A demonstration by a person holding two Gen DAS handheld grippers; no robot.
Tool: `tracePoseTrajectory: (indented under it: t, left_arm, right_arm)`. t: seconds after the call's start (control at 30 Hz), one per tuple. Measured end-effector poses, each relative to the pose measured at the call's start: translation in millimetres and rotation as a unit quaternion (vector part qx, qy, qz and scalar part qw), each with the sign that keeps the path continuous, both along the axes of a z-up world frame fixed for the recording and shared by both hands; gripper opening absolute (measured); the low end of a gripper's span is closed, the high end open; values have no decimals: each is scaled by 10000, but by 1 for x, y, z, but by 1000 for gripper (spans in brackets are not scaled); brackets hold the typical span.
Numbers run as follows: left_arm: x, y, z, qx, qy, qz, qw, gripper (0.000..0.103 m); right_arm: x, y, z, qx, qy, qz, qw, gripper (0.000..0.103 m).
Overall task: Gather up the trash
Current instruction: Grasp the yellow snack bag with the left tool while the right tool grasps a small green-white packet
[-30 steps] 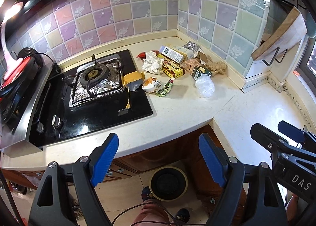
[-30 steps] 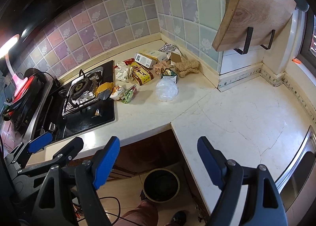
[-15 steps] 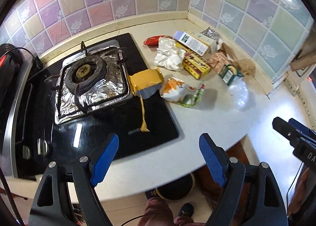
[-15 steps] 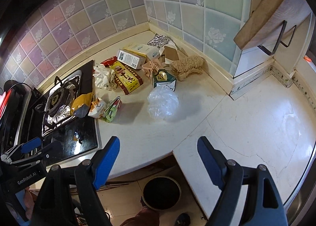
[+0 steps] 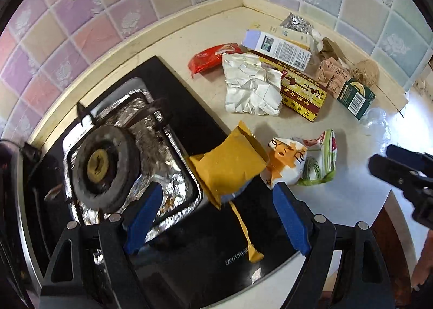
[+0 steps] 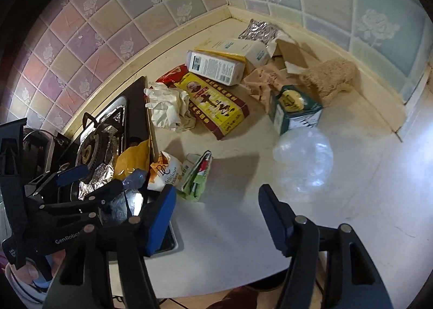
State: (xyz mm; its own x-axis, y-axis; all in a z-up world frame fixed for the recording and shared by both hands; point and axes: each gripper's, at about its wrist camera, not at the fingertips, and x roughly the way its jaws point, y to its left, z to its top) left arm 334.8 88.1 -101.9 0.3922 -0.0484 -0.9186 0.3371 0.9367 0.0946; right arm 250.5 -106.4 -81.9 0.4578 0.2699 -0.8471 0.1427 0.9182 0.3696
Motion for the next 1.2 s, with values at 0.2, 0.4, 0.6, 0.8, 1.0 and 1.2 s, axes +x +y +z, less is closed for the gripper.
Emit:
tracePoseTrajectory:
  t: [0.2,0.4,0.6,0.8,1.0,1.2]
  left_arm:
    - [25,-3,-20,-119,414,-346,9985,82]
    - [45,-1,-37,-324,802,-451,9952,82]
    - [56,-1,-46,-538,1023,-527,9919,71]
    - [64,-9,-54,-566,1178,-435,9905,31]
    - [55,-15,-52,-668,996,-287,9924,4]
    - [35,-26,-32,-794,664,-156,9945,2]
  right_arm:
    - [30,17,-32,47,304,-42,9995,50]
    - [40,23,-47,6,501,45,9987,16]
    - [41,22,-29,-607,24,-49,9981,8]
    - [39,8,-4,-1222,-623,-367,9899,7]
    - [28,-10,13,-1558,-1068,-784,9789,7]
    - [9,-26,27,-1520,-1266,-911,9760,7]
